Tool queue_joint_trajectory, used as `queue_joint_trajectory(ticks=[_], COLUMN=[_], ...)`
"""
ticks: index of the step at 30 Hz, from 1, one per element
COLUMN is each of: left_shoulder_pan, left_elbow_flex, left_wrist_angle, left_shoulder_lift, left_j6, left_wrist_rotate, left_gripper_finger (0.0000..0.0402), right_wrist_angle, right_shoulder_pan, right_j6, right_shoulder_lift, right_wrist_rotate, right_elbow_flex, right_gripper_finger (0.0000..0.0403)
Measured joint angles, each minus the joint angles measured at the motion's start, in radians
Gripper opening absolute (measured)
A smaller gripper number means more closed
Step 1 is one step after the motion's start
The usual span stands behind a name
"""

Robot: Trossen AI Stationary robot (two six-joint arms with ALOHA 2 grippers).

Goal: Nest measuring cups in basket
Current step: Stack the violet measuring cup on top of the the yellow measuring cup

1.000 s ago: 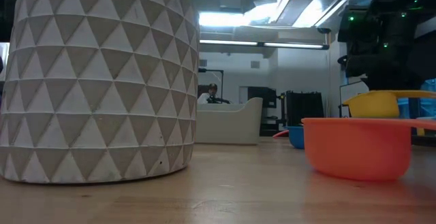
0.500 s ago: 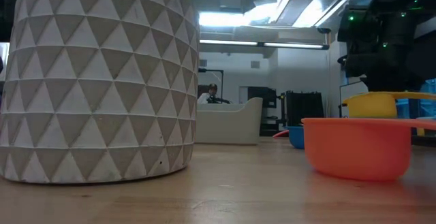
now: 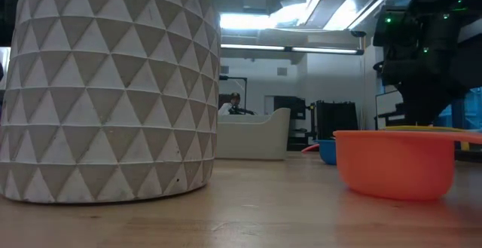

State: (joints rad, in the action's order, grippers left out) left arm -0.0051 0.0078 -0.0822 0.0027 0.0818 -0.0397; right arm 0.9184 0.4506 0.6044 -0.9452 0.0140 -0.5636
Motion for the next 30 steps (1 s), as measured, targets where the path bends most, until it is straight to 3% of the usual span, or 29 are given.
queue_joint_trajectory(ticks=[13, 20, 30], left_shoulder_pan=[0.0, 0.0, 0.0], left_elbow_flex=[0.0, 0.0, 0.0], left_wrist_angle=[0.0, 0.0, 0.0], left_shoulder_lift=[0.0, 0.0, 0.0], left_j6=[0.0, 0.0, 0.0], left_wrist_rotate=[0.0, 0.0, 0.0], left_gripper_finger=[0.011, 0.011, 0.011], right_wrist_angle=[0.065, 0.066, -0.12], right_shoulder_pan=[0.0, 0.0, -0.029], right_j6=[0.009, -0.089, -0.214], right_shoulder_lift=[0.078, 0.13, 0.163], right_wrist_rotate=[-0.046, -0.042, -0.042], right_elbow_flex=[-0.119, -0.225, -0.288], right_gripper_finger=[0.0202, 0.0202, 0.0202])
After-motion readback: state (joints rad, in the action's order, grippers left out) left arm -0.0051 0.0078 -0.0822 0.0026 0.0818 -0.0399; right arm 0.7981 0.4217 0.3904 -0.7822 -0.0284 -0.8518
